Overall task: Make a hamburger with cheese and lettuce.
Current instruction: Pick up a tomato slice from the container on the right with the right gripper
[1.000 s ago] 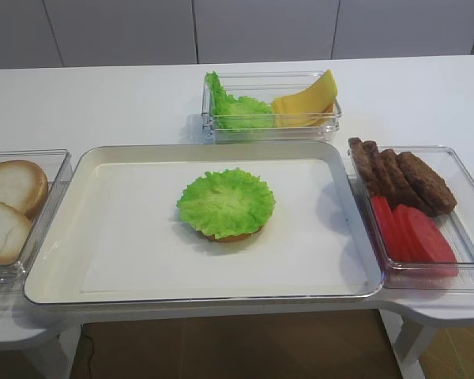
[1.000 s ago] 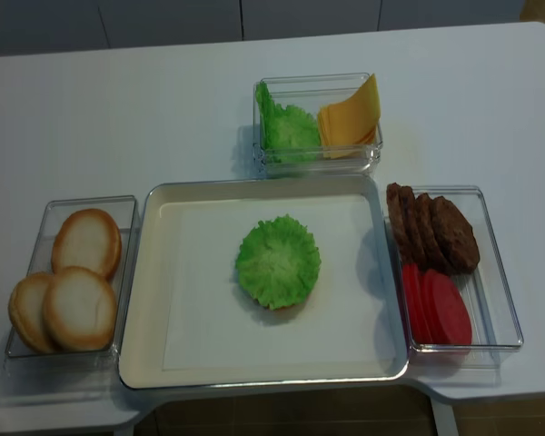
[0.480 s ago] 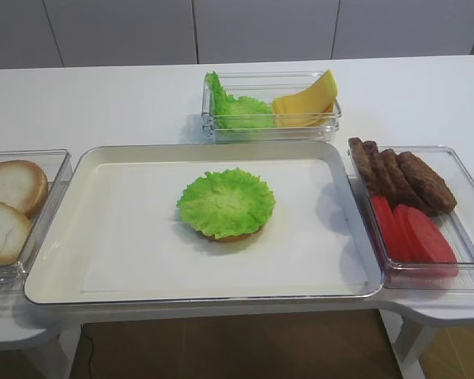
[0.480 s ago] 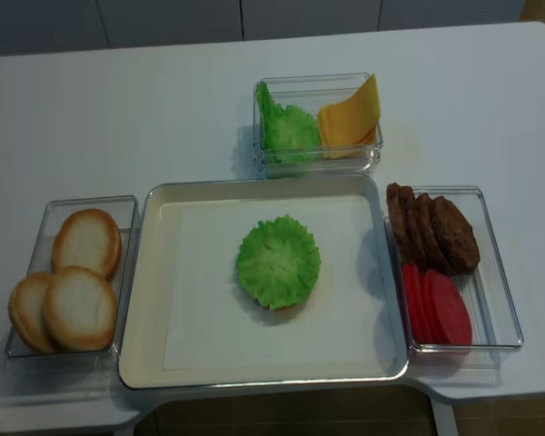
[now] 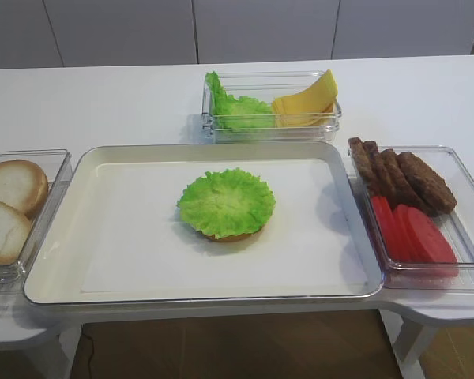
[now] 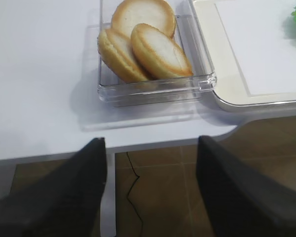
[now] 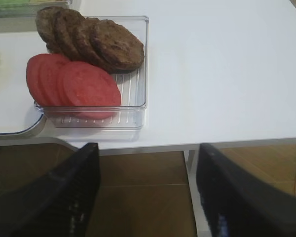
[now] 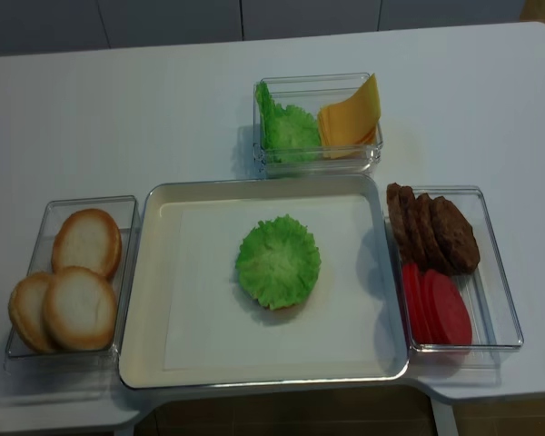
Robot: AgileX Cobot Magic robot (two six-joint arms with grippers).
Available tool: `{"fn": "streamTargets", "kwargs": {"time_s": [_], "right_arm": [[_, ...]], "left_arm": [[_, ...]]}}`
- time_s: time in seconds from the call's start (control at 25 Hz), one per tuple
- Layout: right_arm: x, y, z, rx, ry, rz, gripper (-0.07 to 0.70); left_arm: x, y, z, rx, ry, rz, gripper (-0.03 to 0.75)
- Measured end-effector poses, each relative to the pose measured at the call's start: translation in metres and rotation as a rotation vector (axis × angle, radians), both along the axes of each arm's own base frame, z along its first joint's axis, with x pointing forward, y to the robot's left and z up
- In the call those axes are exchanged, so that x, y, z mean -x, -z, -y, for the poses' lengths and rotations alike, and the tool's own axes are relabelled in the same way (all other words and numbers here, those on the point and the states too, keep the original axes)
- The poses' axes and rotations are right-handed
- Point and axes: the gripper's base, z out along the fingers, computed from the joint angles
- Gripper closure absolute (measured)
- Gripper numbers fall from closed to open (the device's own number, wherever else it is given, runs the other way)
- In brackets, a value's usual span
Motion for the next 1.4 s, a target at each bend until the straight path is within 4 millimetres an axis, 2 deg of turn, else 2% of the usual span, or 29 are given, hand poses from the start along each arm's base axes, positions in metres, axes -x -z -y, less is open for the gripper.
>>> {"fn": "streamTargets", "kwargs": {"time_s": [0.64, 0.76, 0.88, 1.08, 1.4], "right_arm": [[0.000, 0.000, 0.000, -0.012, 0.005, 0.004, 0.167], [0.000, -0.006, 0.000, -0.049, 0.024, 0.043, 0.167], [-0.002, -0.021, -0.003, -0.085, 0.014, 0.049, 0.167], [-0.025, -0.057, -0.005, -0.111, 0.004, -0.028, 0.172], [-0.095, -0.096, -0.008, -0.148, 0.002, -0.196, 0.205]], "left_arm": [[0.000, 0.000, 0.000, 0.000, 0.000, 0.000, 0.285], [0.000, 0.000, 0.000, 0.000, 0.000, 0.000, 0.285], [0.000, 0.000, 0.000, 0.000, 0.000, 0.000, 0.285], [0.000, 0.000, 0.000, 0.000, 0.000, 0.000, 0.285], [0.000, 0.000, 0.000, 0.000, 0.000, 0.000, 0.285]]}}
